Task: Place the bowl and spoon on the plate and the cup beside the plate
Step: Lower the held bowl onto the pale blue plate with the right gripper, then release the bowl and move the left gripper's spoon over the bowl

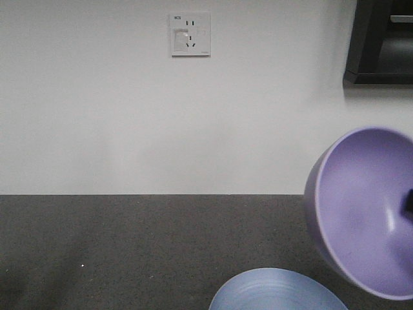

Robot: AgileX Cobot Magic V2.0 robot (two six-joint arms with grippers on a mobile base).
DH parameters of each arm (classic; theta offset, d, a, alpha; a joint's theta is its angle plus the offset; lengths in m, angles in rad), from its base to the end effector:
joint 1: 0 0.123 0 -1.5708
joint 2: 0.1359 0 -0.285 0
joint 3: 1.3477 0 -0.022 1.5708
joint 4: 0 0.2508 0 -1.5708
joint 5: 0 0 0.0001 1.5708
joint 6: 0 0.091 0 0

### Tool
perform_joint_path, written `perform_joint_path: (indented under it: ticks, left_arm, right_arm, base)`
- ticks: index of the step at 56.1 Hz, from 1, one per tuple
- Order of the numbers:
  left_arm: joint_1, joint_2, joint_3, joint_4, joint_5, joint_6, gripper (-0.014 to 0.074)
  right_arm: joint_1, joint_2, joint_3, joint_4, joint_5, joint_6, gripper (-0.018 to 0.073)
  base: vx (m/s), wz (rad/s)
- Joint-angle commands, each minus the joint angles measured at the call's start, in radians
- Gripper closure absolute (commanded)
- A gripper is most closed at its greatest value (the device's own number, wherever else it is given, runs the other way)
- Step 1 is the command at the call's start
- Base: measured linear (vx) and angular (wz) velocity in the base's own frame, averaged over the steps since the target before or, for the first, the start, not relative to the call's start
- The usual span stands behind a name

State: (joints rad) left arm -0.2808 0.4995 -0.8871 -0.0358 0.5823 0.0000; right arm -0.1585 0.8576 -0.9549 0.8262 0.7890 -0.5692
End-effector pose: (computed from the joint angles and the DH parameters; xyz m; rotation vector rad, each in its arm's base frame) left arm 0.0707 -0.0223 0.4165 0.2255 1.6690 -0.2504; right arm 0.1635 0.0220 0.3981 -0.1185 1.9495 0.4936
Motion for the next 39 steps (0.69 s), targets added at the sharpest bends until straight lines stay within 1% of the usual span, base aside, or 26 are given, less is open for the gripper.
perform_joint_path:
  ticks: [1, 6, 11, 15, 18, 25, 39]
  left_arm:
    - [-0.005, 0.011, -0.025, -0.008, -0.063, -0.010, 0.0603]
    - [-0.005, 0.011, -0.025, -0.008, -0.042, -0.010, 0.0603]
    - [-0.005, 0.011, -0.025, -0.008, -0.026, -0.010, 0.0603]
    - [-0.005, 0.011, -0.025, -0.008, -0.017, -0.010, 0.0603]
    - [-0.005, 0.011, -0.025, -0.008, -0.013, -0.010, 0.0603]
    - [-0.005, 0.011, -0.025, -0.008, 0.005, -0.011, 0.0603]
    - [-0.005, 0.011, -0.025, -0.010, 0.016, -0.012, 0.0603]
  right_arm:
    - [0.058, 0.140, -0.028, -0.041, -0.026, 0.004, 0.0568]
    - [0.132, 0.262, -0.028, -0.108, -0.041, 0.014, 0.0568]
    - [0.208, 0.370, -0.028, -0.158, -0.097, 0.046, 0.0568]
    - [0.249, 0.454, -0.028, -0.191, -0.143, 0.074, 0.0568]
    - [0.263, 0.505, -0.028, -0.193, -0.163, 0.090, 0.0568]
    - [0.282, 0.595, -0.028, -0.192, -0.195, 0.084, 0.0568]
    - [0.282, 0.673, -0.028, -0.193, -0.220, 0.080, 0.0567]
  base:
    - [0.00, 0.00]
    - [0.00, 0.00]
    - [0.00, 0.00]
    - [0.00, 0.00]
    - [0.00, 0.00]
    - [0.00, 0.00]
    - [0.00, 0.00]
